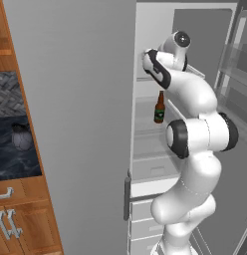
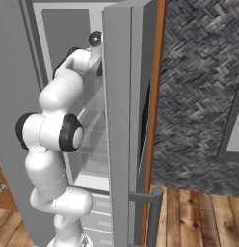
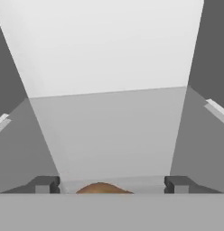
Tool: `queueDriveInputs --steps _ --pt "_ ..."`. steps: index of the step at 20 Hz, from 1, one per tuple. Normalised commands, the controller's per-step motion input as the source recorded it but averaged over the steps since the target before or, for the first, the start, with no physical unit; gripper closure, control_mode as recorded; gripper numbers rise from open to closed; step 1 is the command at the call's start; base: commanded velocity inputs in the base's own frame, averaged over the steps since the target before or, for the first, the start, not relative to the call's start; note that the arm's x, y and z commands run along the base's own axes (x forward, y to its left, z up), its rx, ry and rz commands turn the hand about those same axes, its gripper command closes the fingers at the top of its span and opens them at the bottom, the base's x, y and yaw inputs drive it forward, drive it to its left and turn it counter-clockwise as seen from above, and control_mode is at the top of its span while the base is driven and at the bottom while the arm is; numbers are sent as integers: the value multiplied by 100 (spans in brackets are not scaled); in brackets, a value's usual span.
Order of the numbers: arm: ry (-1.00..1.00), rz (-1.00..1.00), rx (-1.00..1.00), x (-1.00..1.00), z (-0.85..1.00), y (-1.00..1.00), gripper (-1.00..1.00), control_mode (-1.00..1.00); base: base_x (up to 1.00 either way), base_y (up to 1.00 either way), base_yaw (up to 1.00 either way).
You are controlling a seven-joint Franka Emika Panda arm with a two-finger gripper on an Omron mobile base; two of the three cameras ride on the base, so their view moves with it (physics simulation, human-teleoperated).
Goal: Move the apricot and beer from the top shelf to the second highest shelf to make space. Then, place the pitcher from the counter on the cleared top shelf.
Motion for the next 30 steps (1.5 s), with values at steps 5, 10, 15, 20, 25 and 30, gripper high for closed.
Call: queueDriveInputs --steps 5,10,15,20,25,30 --pt "8 0 -1 6 -50 0 100 -100 0 0 0" --pt "14 -2 -6 -28 -76 0 100 -100 0 0 0" --pt "-4 0 0 0 -25 0 100 -100 0 0 0" --pt "-25 0 0 -91 -80 0 100 -100 0 0 0" --pt "-8 0 0 -100 -37 0 100 -100 0 0 0" --pt "12 0 0 -99 0 0 100 -100 0 0 0"
